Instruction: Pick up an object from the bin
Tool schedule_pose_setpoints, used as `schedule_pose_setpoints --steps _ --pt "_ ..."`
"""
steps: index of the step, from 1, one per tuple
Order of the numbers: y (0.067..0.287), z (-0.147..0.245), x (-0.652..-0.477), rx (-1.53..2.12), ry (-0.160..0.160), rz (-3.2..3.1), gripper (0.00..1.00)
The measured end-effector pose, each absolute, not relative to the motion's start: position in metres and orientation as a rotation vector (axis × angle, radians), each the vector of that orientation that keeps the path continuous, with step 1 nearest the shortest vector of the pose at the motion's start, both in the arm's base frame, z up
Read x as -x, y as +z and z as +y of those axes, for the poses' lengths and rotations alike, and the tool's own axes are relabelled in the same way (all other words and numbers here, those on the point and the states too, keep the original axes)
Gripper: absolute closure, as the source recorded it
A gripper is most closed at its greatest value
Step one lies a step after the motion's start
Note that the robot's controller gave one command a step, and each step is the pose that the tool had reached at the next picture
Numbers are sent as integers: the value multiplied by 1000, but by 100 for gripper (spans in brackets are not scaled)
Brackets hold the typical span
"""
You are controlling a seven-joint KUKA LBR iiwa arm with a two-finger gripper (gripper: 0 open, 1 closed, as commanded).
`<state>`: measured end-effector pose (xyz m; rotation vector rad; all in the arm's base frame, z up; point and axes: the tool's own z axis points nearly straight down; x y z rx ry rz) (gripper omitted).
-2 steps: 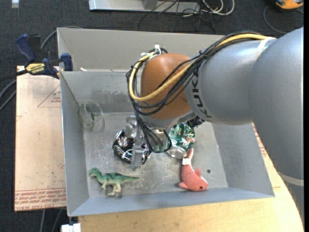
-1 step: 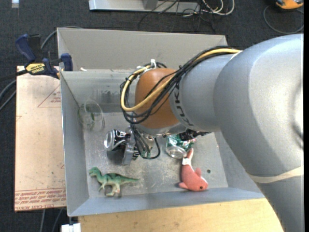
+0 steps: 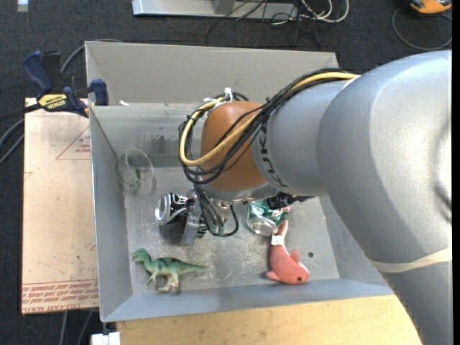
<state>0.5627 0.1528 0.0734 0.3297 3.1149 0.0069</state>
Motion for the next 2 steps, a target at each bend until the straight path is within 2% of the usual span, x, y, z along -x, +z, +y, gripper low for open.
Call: schedule_pose_setpoints --steps 1,2 --pt "167 152 -563 -344 13 3105 100" --pt "233 131 -566 -461 12 3089 100"
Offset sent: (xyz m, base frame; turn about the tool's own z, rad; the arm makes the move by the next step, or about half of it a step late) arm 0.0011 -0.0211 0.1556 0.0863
